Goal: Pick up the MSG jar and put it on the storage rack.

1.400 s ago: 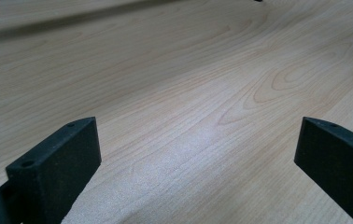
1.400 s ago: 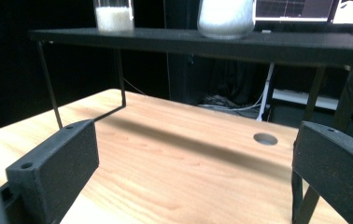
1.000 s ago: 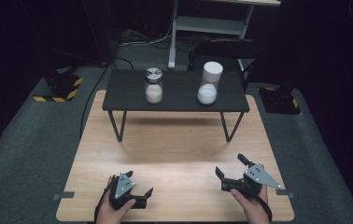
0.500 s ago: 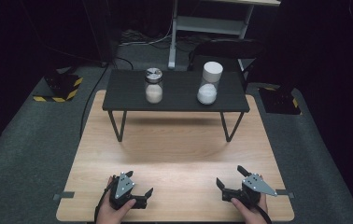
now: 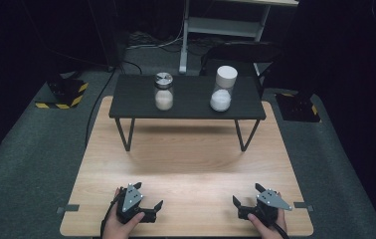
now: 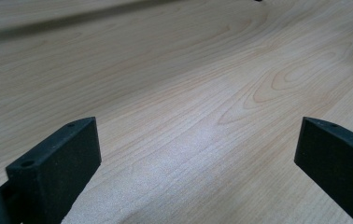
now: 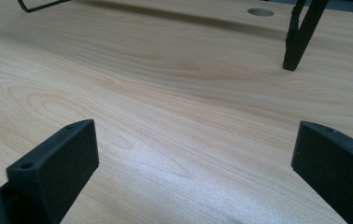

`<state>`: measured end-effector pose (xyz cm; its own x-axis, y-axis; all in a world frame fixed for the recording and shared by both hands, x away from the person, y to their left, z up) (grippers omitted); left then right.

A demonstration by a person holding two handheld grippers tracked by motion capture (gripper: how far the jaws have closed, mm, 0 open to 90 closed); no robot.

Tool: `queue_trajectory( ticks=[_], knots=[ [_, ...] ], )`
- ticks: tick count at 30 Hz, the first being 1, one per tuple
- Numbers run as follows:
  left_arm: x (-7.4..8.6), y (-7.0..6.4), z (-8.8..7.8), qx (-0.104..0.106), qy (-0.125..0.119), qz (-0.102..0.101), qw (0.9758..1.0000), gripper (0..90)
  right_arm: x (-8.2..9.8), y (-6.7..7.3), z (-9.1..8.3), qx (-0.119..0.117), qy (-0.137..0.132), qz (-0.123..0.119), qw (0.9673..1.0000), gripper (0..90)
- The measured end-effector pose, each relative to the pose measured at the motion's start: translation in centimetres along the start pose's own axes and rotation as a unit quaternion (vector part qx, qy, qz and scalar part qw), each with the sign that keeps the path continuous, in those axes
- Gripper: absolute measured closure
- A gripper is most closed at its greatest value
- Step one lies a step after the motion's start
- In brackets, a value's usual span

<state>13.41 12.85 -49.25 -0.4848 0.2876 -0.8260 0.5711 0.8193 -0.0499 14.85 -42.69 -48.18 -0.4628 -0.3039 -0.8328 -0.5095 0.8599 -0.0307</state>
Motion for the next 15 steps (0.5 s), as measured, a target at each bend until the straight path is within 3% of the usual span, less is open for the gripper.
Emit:
queue_trajectory(
  ticks=[15],
  knots=[
    [-0.26, 0.07, 0.19, -0.001, 0.006, -0.009, 0.9999, 0.5, 0.14, 0.32, -0.11, 0.001, -0.002, -0.011, 0.9999, 0.4]
  ],
)
Point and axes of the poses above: each handheld gripper's, and its own axes: z roughly forward along the jaws, x roughly out of its underside, y roughly to its left, the point moved 1 cm from there along z, roughly forward along the jaws, and after that the axes turned 8 degrees about y, right-handed, at the moved point
